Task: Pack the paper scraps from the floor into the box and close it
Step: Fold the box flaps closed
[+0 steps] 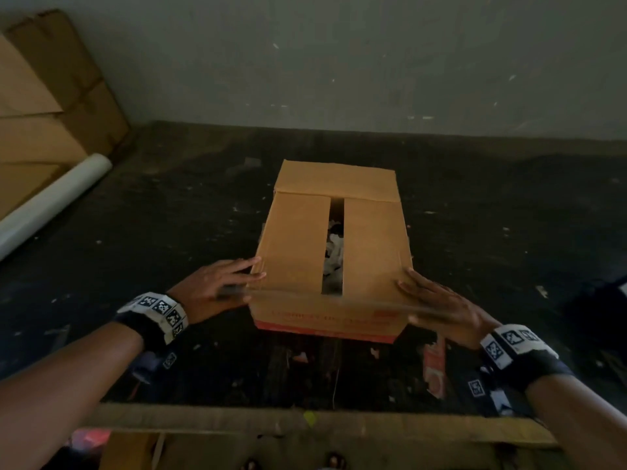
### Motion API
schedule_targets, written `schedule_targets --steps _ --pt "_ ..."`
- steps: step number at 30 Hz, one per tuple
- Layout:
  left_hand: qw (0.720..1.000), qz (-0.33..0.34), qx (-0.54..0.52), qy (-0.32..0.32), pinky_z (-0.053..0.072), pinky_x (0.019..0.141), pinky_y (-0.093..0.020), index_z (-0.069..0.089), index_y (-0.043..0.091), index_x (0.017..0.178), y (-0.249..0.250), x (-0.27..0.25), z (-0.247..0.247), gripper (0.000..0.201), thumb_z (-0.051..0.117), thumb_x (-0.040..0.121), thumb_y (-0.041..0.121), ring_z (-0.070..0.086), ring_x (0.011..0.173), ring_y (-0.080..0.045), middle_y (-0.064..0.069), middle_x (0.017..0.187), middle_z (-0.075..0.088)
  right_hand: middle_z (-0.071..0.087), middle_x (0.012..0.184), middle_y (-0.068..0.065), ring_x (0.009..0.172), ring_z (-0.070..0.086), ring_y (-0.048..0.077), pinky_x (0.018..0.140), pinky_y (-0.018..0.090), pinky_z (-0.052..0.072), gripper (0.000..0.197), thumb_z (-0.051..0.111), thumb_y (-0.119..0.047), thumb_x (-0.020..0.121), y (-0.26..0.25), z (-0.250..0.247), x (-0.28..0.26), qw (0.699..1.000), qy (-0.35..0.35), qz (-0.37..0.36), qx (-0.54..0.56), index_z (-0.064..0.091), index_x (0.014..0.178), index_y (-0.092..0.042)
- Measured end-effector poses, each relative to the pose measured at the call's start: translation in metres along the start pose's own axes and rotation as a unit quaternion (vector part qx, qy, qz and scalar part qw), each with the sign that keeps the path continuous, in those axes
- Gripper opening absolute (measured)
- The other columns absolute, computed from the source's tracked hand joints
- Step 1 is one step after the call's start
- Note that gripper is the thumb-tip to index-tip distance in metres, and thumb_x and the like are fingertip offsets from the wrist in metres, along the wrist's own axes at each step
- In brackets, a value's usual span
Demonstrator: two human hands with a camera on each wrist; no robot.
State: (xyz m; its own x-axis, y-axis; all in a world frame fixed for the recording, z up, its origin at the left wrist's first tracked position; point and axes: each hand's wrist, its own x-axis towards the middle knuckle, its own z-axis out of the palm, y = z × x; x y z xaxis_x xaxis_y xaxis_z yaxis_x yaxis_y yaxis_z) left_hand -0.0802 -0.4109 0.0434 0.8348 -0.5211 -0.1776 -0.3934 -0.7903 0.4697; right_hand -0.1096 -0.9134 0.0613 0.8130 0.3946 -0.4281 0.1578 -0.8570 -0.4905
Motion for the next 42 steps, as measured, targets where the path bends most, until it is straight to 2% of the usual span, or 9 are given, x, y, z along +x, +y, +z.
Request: schedule_targets --steps 4,9,13,17,25,30,35,38,42 --pt "0.982 -0.053 -0.138 0.114 0.049 0.108 -0.042 0.053 0.058 0.128 0.021 0.013 0.0 0.033 0.058 0.095 0.053 0.054 0.115 0.014 0.034 0.127 0.059 0.05 0.147 -0.003 0.132 0.05 0.024 0.105 0.043 0.04 0.068 0.051 -0.074 0.08 -0.021 0.002 0.008 0.982 0.135 0.088 0.102 0.038 0.14 -0.044" --pt "0.953 -0.127 -0.058 0.268 0.034 0.115 -0.051 0.015 0.031 0.16 0.035 0.04 0.016 0.099 0.078 0.085 0.041 0.032 0.148 -0.021 -0.002 0.163 0.03 0.013 0.166 0.002 0.148 0.024 0.029 0.112 0.058 0.033 0.133 0.08 -0.07 0.062 -0.022 0.013 0.029 0.953 0.22 0.14 0.153 -0.011 0.155 -0.044" --pt "0.975 -0.021 0.12 0.185 0.008 0.124 -0.057 0.013 0.041 0.161 0.048 0.065 0.029 0.082 0.05 0.093 0.064 -0.004 0.158 -0.024 0.001 0.172 -0.002 0.008 0.166 0.0 0.148 0.024 0.031 0.111 0.06 0.034 0.136 0.082 -0.071 0.057 -0.022 0.001 0.039 0.966 0.183 0.141 0.119 -0.01 0.154 -0.048" --pt "0.977 -0.051 0.186 0.09 -0.001 0.124 -0.062 0.0 0.049 0.16 0.051 0.082 0.046 0.07 0.008 0.095 0.075 -0.019 0.156 -0.024 0.006 0.171 -0.014 0.011 0.165 -0.001 0.147 0.025 0.031 0.109 0.058 0.037 0.135 0.08 -0.076 0.054 -0.017 -0.033 0.06 0.988 0.094 0.114 0.048 -0.008 0.153 -0.051" --pt "0.978 -0.054 0.181 0.087 0.015 0.125 -0.053 -0.003 0.049 0.159 0.045 0.085 0.049 0.068 0.012 0.097 0.072 -0.024 0.154 -0.018 0.012 0.169 -0.018 0.03 0.162 0.008 0.14 0.041 0.038 0.11 0.059 0.038 0.117 0.054 -0.094 0.059 -0.006 -0.11 0.169 0.982 0.135 0.117 0.06 0.002 0.154 -0.049" --pt "0.982 -0.055 0.159 0.09 0.017 0.125 -0.053 0.001 0.05 0.159 0.047 0.084 0.05 0.07 0.01 0.095 0.076 -0.021 0.155 -0.017 0.012 0.17 -0.014 0.01 0.167 0.008 0.146 0.027 0.04 0.115 0.052 0.03 0.114 0.072 -0.058 0.082 -0.016 -0.125 0.222 0.957 0.195 0.151 0.153 -0.007 0.159 -0.028" --pt "0.988 -0.108 -0.027 0.11 -0.001 0.121 -0.058 -0.019 0.053 0.154 0.054 0.082 0.038 0.105 0.058 0.085 0.074 -0.034 0.15 -0.024 0.009 0.161 -0.039 0.016 0.166 0.012 0.145 0.028 0.044 0.111 0.062 0.028 0.12 0.076 -0.054 0.08 -0.029 -0.135 0.199 0.896 0.28 0.184 0.292 -0.016 0.156 -0.038" --pt "0.976 -0.153 -0.098 0.12 0.012 0.121 -0.062 -0.03 0.048 0.151 0.059 0.083 0.029 0.136 0.078 0.071 0.07 -0.021 0.154 -0.034 0.011 0.158 -0.042 0.048 0.151 0.011 0.134 0.049 0.034 0.106 0.055 0.035 0.126 0.08 -0.049 0.077 -0.031 -0.123 0.168 0.902 0.306 0.105 0.287 -0.019 0.154 -0.041" --pt "0.961 -0.196 -0.159 0.115 0.027 0.118 -0.066 -0.035 0.054 0.145 0.062 0.087 0.015 0.156 0.091 0.054 0.065 -0.004 0.156 -0.035 0.014 0.16 -0.033 0.048 0.145 0.0 0.126 0.052 0.021 0.095 0.042 0.046 0.102 0.083 -0.058 0.069 -0.028 -0.098 0.121 0.936 0.266 0.059 0.225 0.019 0.149 -0.055"
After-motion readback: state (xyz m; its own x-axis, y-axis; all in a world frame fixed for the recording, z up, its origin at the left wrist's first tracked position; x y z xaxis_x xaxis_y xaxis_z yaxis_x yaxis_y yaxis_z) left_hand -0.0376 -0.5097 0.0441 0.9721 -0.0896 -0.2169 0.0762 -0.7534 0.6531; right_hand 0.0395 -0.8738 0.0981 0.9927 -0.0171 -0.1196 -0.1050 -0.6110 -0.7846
